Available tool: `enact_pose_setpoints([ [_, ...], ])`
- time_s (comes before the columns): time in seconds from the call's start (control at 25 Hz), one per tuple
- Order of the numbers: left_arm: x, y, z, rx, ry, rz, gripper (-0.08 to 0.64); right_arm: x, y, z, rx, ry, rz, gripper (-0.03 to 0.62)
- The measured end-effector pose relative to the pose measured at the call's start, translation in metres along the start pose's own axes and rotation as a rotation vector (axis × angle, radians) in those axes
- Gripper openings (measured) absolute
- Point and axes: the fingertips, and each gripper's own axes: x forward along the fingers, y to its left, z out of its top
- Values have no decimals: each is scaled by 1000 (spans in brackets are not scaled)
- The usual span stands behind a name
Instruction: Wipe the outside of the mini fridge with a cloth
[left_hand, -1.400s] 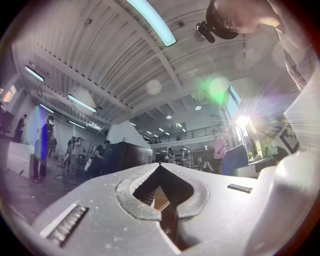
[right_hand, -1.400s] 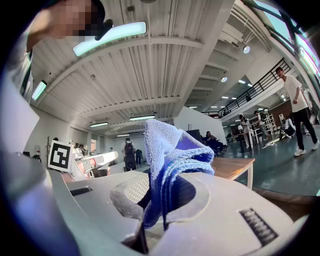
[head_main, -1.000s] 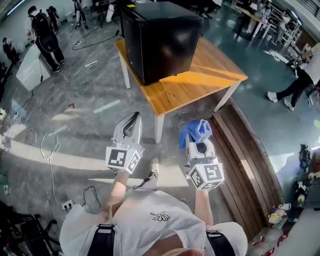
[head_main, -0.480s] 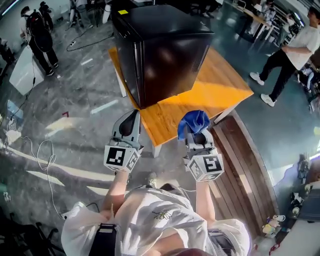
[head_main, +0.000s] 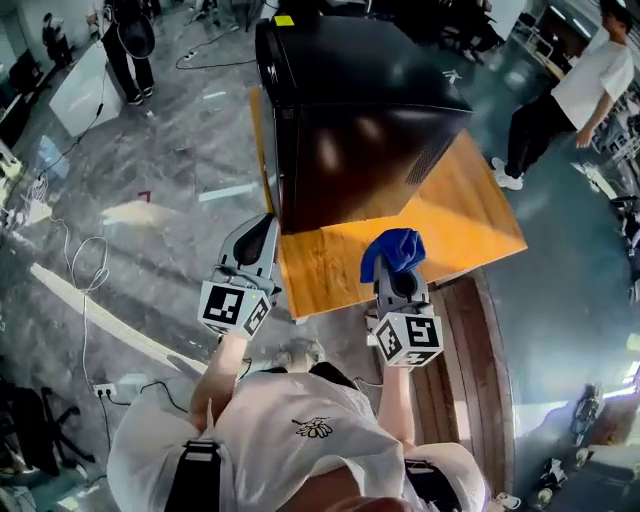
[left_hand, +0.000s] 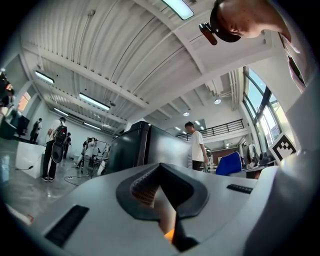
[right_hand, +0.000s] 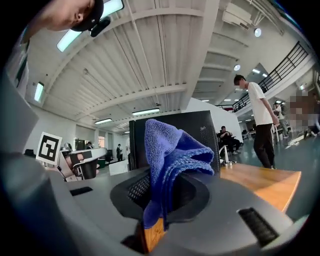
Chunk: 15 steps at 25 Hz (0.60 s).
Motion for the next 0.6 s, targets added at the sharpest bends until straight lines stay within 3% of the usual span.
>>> enact_pose_setpoints([
  [0.24, 33, 2, -5, -3, -5, 72, 5, 43, -13, 6, -25, 24, 128, 72],
  [0.4, 41, 15, 2, -2, -10, 88, 5, 79, 28, 33, -78, -18, 262, 72],
  [0.6, 40, 30, 7, 1, -27, 112, 5, 116, 83, 94, -115, -162, 395, 72],
])
